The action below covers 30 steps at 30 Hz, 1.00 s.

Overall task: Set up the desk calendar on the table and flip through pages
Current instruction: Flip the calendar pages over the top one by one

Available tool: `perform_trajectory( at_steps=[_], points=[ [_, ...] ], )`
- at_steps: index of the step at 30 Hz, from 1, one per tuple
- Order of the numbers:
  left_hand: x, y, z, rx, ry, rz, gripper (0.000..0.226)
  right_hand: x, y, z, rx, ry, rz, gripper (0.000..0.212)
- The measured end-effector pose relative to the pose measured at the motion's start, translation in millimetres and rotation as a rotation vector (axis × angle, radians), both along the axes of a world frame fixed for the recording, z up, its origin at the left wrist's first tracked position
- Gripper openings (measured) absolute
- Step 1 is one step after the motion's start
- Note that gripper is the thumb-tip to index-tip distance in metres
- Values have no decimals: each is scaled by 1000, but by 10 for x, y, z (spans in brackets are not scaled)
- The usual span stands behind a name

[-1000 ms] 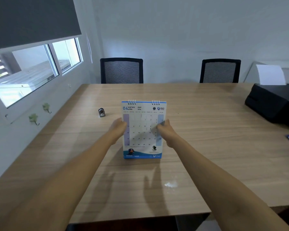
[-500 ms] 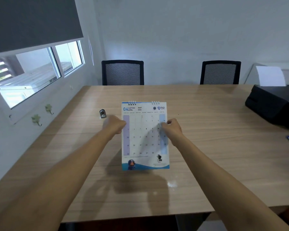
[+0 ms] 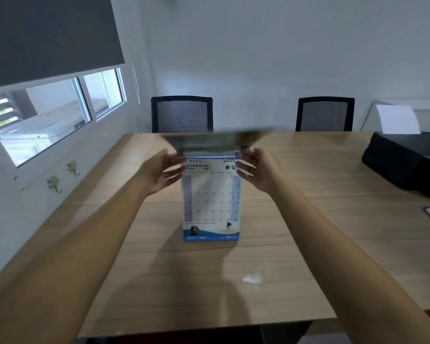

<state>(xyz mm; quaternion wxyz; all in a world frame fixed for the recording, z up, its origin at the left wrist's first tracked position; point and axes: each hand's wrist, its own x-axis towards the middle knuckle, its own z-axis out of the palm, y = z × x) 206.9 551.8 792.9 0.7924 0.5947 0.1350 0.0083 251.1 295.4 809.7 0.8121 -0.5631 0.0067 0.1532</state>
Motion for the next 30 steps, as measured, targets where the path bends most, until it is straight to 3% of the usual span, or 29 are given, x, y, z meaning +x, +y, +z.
perform_trajectory(
  at_steps=[2,6,9,11,19,24,27,30],
  points=[
    [93,-36,32,180,-30,42,38,42,136,35,-211,-139,-37,28],
    [223,-180,48,766,-42,124,45,107,297,-96,-741,-474,-66,45],
    [275,-188,-22,1221,-129,7,41,172,344,-227,-1094,-536,-4,53],
    [298,-162,-85,1323,-143,-36,45,203,365,-310,-1223,-534,49,58],
    [336,-125,-215,1385,-119,-53,59,288,324,-470,-1353,-629,47,60],
    [269,-191,-402,1218,-100,96,69,168,269,-590,-975,-549,-114,64],
    [200,-248,-546,991,56,145,76,83,238,-730,-756,-329,-140,65],
    [167,-322,-631,855,190,39,63,7,251,-797,-625,-136,-30,52]
  ],
)
